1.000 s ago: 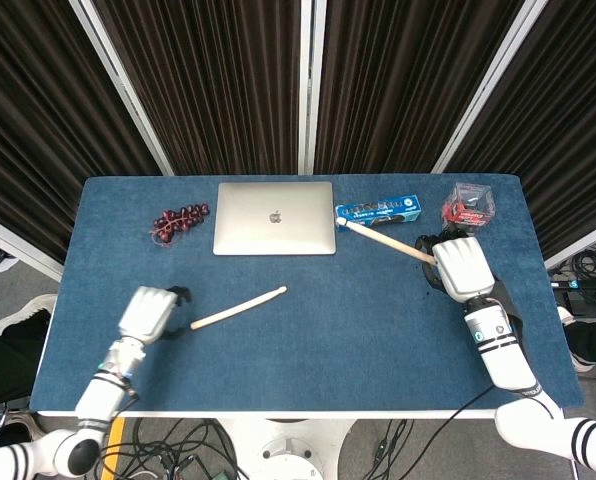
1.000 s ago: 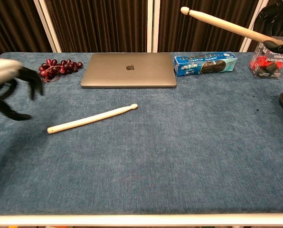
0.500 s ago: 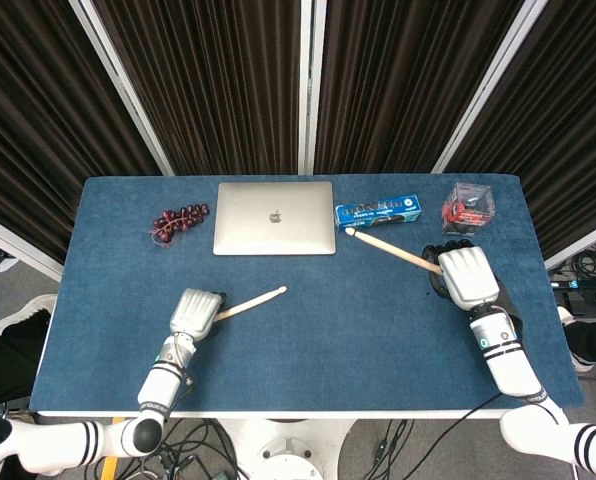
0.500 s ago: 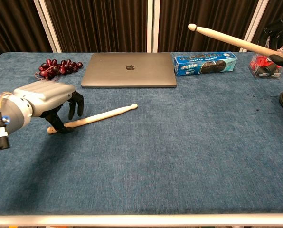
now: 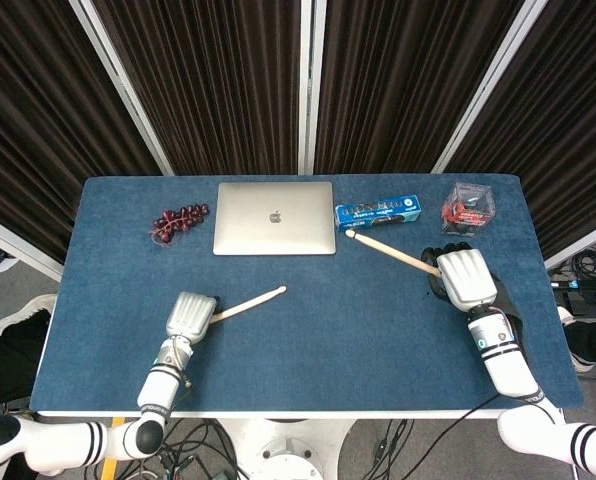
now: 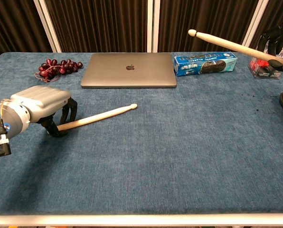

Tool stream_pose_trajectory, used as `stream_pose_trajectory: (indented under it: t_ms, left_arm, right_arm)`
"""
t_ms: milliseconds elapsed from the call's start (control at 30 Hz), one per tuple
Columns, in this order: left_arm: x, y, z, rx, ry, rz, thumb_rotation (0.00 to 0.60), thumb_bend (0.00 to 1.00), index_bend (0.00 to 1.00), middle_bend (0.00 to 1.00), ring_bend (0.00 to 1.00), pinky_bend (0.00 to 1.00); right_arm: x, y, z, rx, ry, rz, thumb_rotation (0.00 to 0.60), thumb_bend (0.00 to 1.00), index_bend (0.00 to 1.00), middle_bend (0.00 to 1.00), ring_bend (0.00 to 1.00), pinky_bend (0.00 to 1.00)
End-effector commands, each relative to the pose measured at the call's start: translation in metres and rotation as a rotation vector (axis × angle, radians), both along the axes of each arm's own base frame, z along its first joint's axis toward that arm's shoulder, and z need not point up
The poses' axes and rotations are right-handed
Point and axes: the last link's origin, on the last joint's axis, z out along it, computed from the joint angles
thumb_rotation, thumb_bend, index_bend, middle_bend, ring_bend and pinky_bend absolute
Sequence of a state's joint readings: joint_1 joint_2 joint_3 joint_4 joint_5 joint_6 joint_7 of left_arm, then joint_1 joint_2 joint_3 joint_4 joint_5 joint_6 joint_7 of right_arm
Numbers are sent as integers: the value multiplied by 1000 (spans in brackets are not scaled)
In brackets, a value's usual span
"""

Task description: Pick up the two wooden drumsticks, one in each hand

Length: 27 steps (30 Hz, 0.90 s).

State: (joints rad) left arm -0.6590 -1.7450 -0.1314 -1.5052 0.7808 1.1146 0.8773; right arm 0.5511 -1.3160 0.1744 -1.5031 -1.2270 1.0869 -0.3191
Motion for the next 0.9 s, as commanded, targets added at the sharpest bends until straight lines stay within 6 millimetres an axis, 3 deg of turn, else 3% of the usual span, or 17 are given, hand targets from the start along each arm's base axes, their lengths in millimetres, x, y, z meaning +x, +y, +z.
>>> stream_pose_trajectory:
  t_ms: [33, 467, 667, 900]
  left_arm:
    - [-1, 0, 0, -3, 0, 4, 600, 298, 463, 518, 818, 938]
    - [-4, 0, -2, -16, 3, 0, 600, 395, 506, 542, 825, 938]
    - [-7, 0, 0, -4, -14, -15, 600, 469, 562, 603, 836, 938]
    - [-17, -5, 16, -11, -179, -10, 600, 512, 637, 679, 841, 943]
  right_arm:
    - [0, 0, -1, 1, 3, -2, 600, 732, 572, 593, 391, 362]
    - [-1, 1, -3, 6, 10, -11, 600, 732, 572, 593, 391, 362]
    - [-3, 3, -4, 8, -2, -19, 600, 734, 572, 593, 391, 362]
    - [-11, 14, 0, -6, -81, -39, 600, 748, 571, 593, 395, 362]
